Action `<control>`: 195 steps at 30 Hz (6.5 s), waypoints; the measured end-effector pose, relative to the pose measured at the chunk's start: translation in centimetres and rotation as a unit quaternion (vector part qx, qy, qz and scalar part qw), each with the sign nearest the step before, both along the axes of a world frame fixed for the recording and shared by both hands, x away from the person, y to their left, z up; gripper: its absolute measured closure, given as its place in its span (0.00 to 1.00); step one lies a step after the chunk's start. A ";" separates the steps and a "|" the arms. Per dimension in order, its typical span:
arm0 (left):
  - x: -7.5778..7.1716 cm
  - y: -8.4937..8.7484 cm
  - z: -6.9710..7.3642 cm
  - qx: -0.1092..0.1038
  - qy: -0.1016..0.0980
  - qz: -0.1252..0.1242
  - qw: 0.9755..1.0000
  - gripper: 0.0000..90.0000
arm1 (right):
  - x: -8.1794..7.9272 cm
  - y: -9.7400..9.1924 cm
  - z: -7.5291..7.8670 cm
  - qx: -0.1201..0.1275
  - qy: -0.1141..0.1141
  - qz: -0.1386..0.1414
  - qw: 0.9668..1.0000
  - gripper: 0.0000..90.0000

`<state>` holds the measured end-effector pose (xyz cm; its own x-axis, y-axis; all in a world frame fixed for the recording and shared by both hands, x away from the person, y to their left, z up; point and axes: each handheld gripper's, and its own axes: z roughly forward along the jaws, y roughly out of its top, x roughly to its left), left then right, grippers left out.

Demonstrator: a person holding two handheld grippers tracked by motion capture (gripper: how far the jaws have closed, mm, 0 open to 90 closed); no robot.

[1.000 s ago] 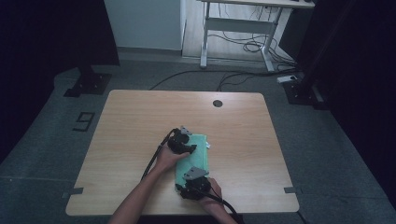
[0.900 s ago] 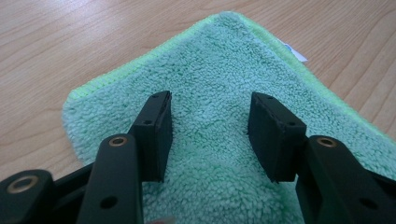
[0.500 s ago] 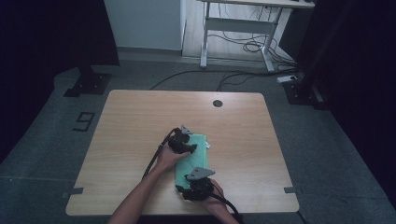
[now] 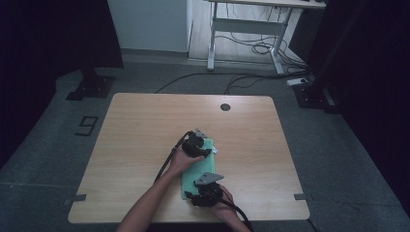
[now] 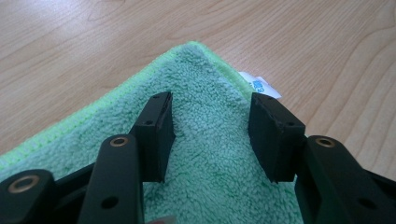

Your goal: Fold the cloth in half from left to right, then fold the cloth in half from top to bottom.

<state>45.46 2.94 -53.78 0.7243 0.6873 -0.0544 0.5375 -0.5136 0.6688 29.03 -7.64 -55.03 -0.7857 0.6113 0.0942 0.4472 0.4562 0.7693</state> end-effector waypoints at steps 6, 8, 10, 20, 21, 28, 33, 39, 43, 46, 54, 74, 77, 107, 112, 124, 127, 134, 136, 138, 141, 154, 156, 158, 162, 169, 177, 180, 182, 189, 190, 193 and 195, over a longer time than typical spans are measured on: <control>0.1 -0.4 -0.1 0.002 -0.005 0.006 1.000 0.56 | -0.5 0.2 0.0 -0.004 -0.001 0.001 1.000 0.51; 0.1 -0.5 -0.1 0.004 -0.006 0.007 1.000 0.55 | -0.7 0.3 0.0 -0.006 -0.006 -0.002 1.000 0.51; 0.1 -0.4 -0.1 0.002 -0.004 0.007 1.000 0.55 | -0.7 0.3 -0.1 -0.005 -0.007 -0.003 1.000 0.51; -1.3 2.1 3.6 -0.033 -0.043 0.021 0.998 0.55 | -0.5 -0.9 1.3 0.043 -0.013 -0.018 0.999 0.47; -1.6 2.8 4.2 -0.036 -0.047 0.027 0.998 0.55 | -0.5 -1.3 1.7 0.047 -0.018 -0.021 0.999 0.46; -2.3 6.7 4.8 -0.044 -0.046 0.058 0.996 0.54 | 0.5 -3.8 3.2 0.059 -0.026 -0.045 0.997 0.45; -1.7 7.5 3.4 -0.035 -0.030 0.062 0.997 0.55 | 2.3 -3.7 3.2 0.052 -0.027 -0.046 0.997 0.46; -0.3 6.8 1.9 -0.015 -0.017 0.055 0.998 0.56 | 5.8 -1.5 3.7 0.038 -0.035 -0.045 0.998 0.54; 0.6 6.2 0.9 0.006 -0.006 0.051 0.999 0.58 | 8.4 0.5 3.3 0.024 -0.029 -0.048 0.998 0.57; 1.0 6.2 0.3 0.005 0.003 0.053 0.999 0.59 | 9.7 1.3 2.6 0.015 -0.021 -0.058 0.998 0.59; 1.2 6.5 0.0 -0.006 0.010 0.055 0.998 0.59 | 11.1 2.4 0.8 -0.015 -0.005 -0.071 0.997 0.59; 1.1 6.3 0.0 -0.010 0.014 0.071 0.997 0.59 | 4.0 1.8 0.1 -0.040 -0.041 -0.006 0.998 0.58; 1.1 6.3 0.1 -0.007 0.014 0.072 0.997 0.58 | 3.4 1.5 0.1 -0.037 -0.041 -0.002 0.998 0.58; -1.0 6.4 1.6 -0.032 -0.006 0.069 0.997 0.57 | 1.9 -2.6 1.2 0.028 -0.023 -0.005 0.999 0.49; -0.8 8.0 2.7 -0.037 -0.012 0.080 0.996 0.57 | 3.5 -4.5 2.4 0.045 -0.026 -0.037 0.998 0.46; -0.7 8.1 1.9 -0.040 0.005 0.073 0.996 0.56 | 8.3 -6.7 2.4 0.032 -0.015 -0.093 0.995 0.44; -0.5 7.5 1.4 -0.044 0.016 0.070 0.996 0.56 | 9.3 -7.0 2.3 0.030 -0.014 -0.100 0.994 0.44; 0.0 6.5 0.5 -0.039 0.029 0.068 0.996 0.56 | 11.8 -7.4 1.9 0.033 -0.011 -0.119 0.992 0.46; 0.0 6.6 0.5 -0.039 0.031 0.068 0.996 0.56 | 12.4 -7.6 1.7 0.031 -0.004 -0.124 0.992 0.46; 0.1 6.7 0.5 -0.042 0.032 0.068 0.996 0.56 | 13.0 -7.7 1.6 0.025 -0.005 -0.130 0.991 0.46; 0.1 6.8 0.4 -0.044 0.033 0.069 0.996 0.56 | 13.8 -7.8 1.3 0.029 -0.006 -0.133 0.991 0.47; 0.0 7.2 0.2 -0.041 0.036 0.065 0.996 0.60 | 16.3 -7.2 0.0 0.009 0.011 -0.140 0.990 0.49; 0.0 7.1 0.0 -0.039 0.036 0.063 0.997 0.62 | 16.4 -7.2 -0.1 0.013 0.009 -0.139 0.990 0.51; 0.0 7.2 0.0 -0.042 0.035 0.063 0.997 0.63 | 16.4 -7.1 -0.1 0.005 0.004 -0.139 0.990 0.52; -0.2 7.1 -0.1 -0.037 0.029 0.059 0.997 0.69 | 16.3 -6.9 0.0 -0.006 -0.002 -0.133 0.991 0.59; -0.3 6.9 -0.2 -0.044 0.035 0.044 0.997 0.85 | 16.3 -6.6 0.1 -0.006 0.007 -0.102 0.995 0.84; -0.6 6.8 0.2 -0.046 0.025 0.033 0.998 0.96 | 16.4 -7.0 0.2 0.015 0.027 -0.091 0.995 0.92; -0.7 7.0 0.8 -0.057 0.017 0.029 0.998 0.96 | 16.0 -7.3 0.8 0.027 0.016 -0.088 0.996 0.92; -0.8 7.0 1.0 -0.063 0.015 0.030 0.997 0.96 | 16.0 -7.4 1.0 0.032 0.014 -0.088 0.996 0.92; -1.1 7.0 2.9 -0.074 -0.019 0.025 0.997 0.97 | 15.5 -8.1 2.8 0.057 -0.014 -0.082 0.995 0.92; -1.1 7.0 2.9 -0.074 -0.019 0.025 0.997 0.97 | 15.5 -8.2 3.1 0.061 -0.020 -0.081 0.995 0.92; -0.4 6.8 4.4 -0.065 -0.034 0.019 0.997 0.97 | 15.5 -8.3 4.0 0.067 -0.039 -0.084 0.993 0.92; 0.0 6.9 5.5 -0.069 -0.044 0.020 0.996 0.97 | 15.9 -8.3 4.7 0.064 -0.045 -0.084 0.993 0.92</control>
<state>45.44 9.80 -48.32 0.7030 0.7058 -0.0871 0.4914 -0.3936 0.7770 44.96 -15.91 -50.31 -0.6822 0.7224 0.1125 0.4349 0.2773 0.8567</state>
